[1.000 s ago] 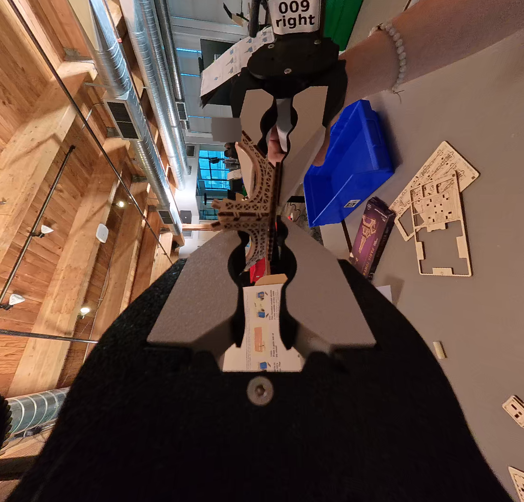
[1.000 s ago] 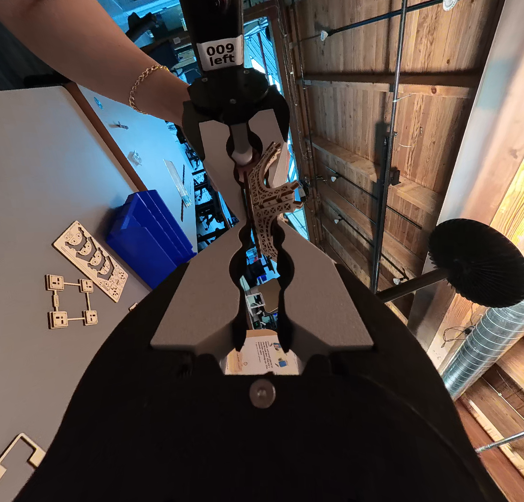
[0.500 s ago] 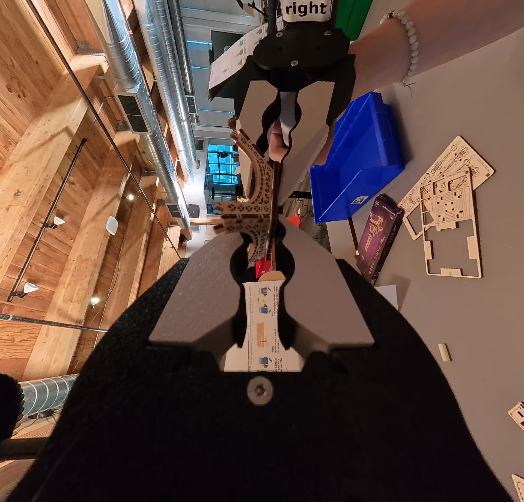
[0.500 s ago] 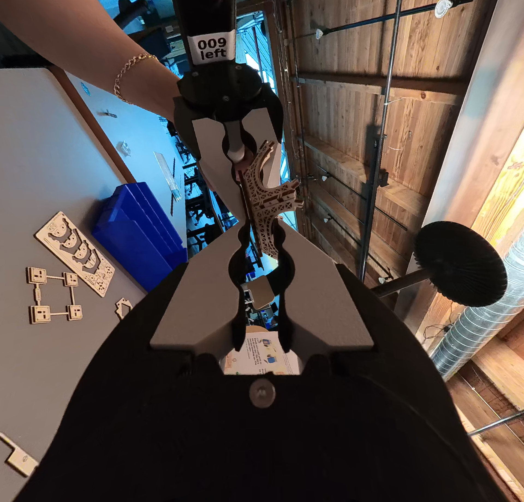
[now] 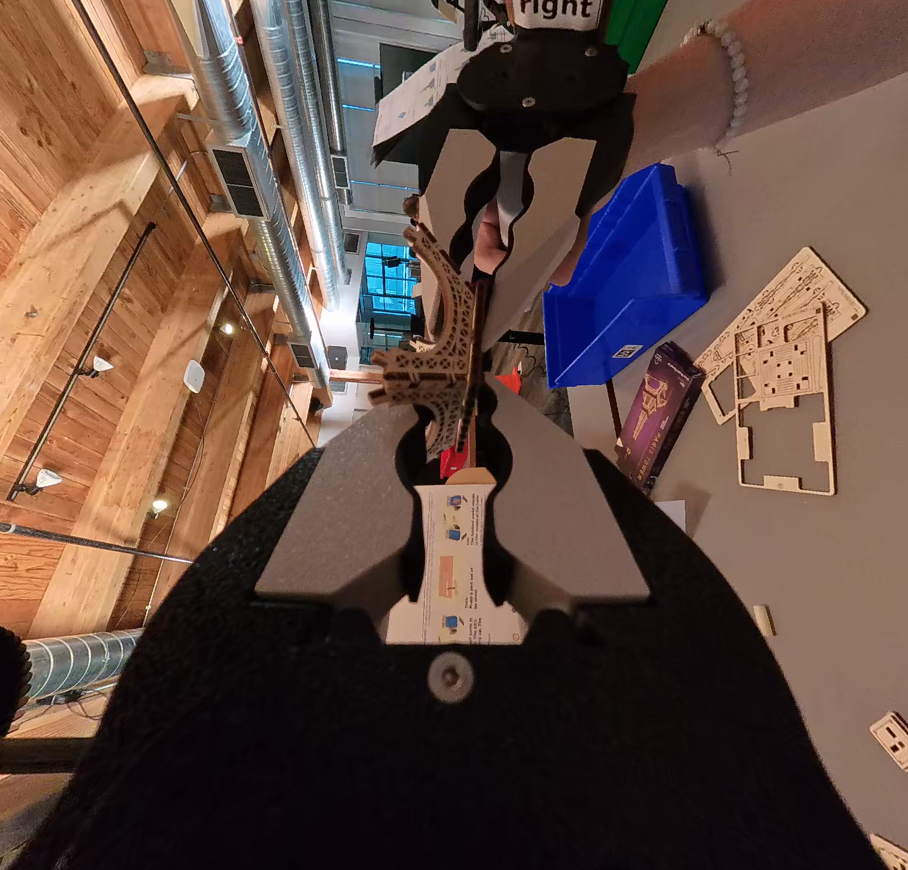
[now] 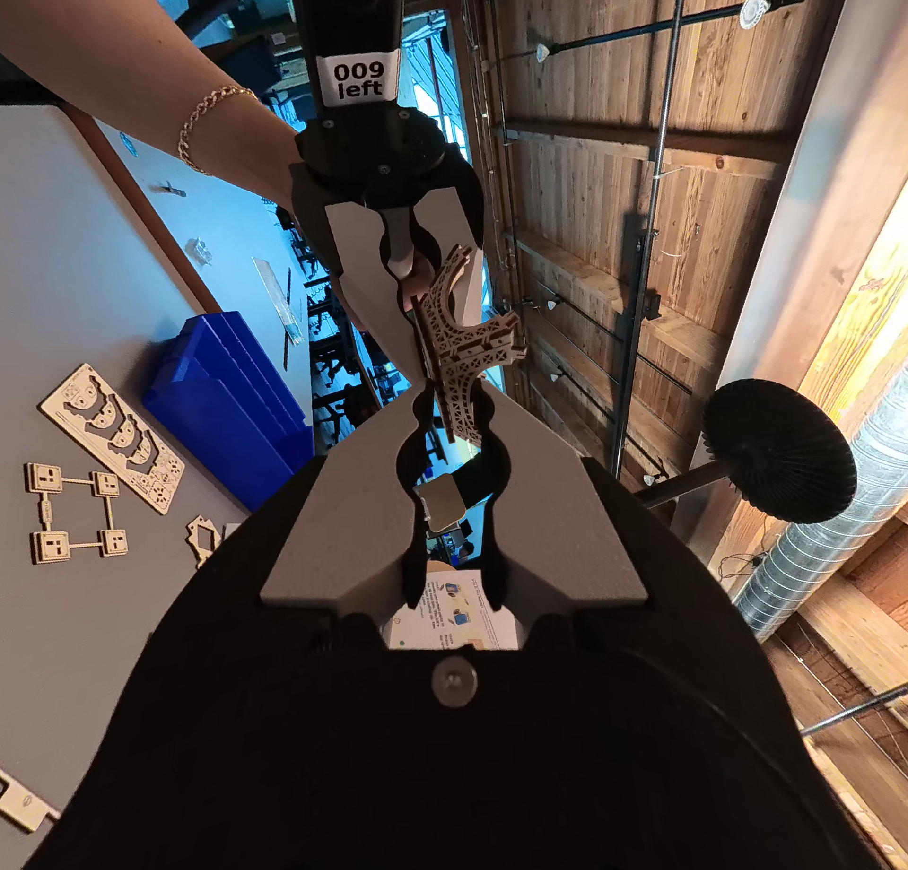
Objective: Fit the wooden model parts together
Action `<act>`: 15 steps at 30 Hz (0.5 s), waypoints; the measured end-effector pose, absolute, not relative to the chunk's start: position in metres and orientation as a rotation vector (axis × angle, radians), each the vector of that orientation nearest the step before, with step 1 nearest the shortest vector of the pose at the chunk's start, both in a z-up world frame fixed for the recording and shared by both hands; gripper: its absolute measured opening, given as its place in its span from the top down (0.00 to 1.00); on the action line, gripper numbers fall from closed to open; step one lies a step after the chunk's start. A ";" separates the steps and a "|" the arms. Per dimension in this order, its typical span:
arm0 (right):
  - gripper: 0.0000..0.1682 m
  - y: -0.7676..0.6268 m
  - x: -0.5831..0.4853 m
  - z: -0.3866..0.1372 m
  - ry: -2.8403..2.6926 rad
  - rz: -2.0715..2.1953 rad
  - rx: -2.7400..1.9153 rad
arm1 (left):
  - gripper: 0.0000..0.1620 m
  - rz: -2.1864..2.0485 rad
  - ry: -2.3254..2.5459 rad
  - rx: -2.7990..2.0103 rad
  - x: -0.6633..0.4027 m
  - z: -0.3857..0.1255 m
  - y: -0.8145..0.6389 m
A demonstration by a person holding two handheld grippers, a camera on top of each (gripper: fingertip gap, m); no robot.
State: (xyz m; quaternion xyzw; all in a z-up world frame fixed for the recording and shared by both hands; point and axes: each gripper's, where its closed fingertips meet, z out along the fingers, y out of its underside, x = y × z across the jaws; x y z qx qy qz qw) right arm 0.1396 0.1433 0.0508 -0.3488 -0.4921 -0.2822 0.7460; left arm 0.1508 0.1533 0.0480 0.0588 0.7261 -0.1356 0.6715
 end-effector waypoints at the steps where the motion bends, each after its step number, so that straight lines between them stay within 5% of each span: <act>1: 0.93 0.143 0.140 0.051 -1.074 -0.620 -0.759 | 0.90 -0.311 1.632 0.134 0.150 0.049 0.153; 7: 0.93 0.142 0.144 0.052 -1.073 -0.618 -0.755 | 0.85 -0.320 1.648 0.140 0.148 0.047 0.153; 15: 0.93 0.137 0.144 0.047 -1.109 -0.556 -0.753 | 0.93 -0.296 1.655 0.154 0.145 0.047 0.156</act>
